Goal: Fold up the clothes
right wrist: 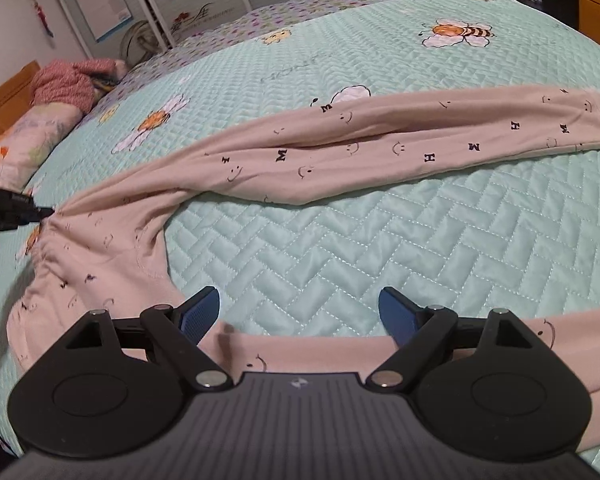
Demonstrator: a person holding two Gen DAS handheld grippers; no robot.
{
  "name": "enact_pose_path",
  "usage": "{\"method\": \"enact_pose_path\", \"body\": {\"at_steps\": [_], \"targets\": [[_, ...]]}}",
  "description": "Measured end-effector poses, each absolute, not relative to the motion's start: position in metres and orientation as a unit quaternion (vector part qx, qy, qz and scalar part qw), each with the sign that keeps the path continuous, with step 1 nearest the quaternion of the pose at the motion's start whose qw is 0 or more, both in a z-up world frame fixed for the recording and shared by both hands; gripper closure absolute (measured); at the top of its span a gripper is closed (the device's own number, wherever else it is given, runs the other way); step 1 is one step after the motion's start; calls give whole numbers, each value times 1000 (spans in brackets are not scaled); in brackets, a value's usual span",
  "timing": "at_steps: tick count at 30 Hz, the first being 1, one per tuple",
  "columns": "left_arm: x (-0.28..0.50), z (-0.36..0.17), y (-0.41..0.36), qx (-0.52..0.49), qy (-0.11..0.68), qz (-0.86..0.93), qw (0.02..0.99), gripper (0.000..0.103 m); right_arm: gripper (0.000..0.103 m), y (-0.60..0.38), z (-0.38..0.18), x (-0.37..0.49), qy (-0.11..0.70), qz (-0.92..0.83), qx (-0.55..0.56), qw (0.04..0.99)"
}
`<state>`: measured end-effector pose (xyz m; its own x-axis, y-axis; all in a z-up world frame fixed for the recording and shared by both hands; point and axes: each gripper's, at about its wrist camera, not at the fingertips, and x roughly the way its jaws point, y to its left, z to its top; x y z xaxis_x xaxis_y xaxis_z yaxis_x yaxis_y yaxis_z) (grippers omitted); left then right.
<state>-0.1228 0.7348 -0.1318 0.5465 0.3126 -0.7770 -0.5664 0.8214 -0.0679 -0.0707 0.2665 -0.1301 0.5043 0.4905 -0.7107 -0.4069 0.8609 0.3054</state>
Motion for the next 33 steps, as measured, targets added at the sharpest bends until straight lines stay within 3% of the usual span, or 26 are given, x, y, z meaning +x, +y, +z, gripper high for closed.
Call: {"method": "enact_pose_path", "body": {"at_steps": [4, 6, 7, 14, 20, 33], "targets": [[-132, -128, 734, -171, 399, 268, 860, 79, 16, 265, -131, -72, 422, 262, 46, 867], [-149, -123, 736, -197, 386, 281, 856, 64, 16, 264, -131, -72, 421, 264, 48, 867], [-161, -120, 738, -211, 380, 291, 853, 62, 16, 262, -131, -71, 421, 264, 53, 866], [-251, -121, 693, -263, 410, 260, 833, 55, 16, 254, -122, -85, 401, 277, 76, 870], [-303, -134, 662, -348, 393, 259, 811, 47, 16, 271, -97, -129, 339, 346, -13, 875], [-300, -139, 647, -414, 379, 213, 800, 40, 16, 273, -103, -170, 392, 352, -17, 850]]}}
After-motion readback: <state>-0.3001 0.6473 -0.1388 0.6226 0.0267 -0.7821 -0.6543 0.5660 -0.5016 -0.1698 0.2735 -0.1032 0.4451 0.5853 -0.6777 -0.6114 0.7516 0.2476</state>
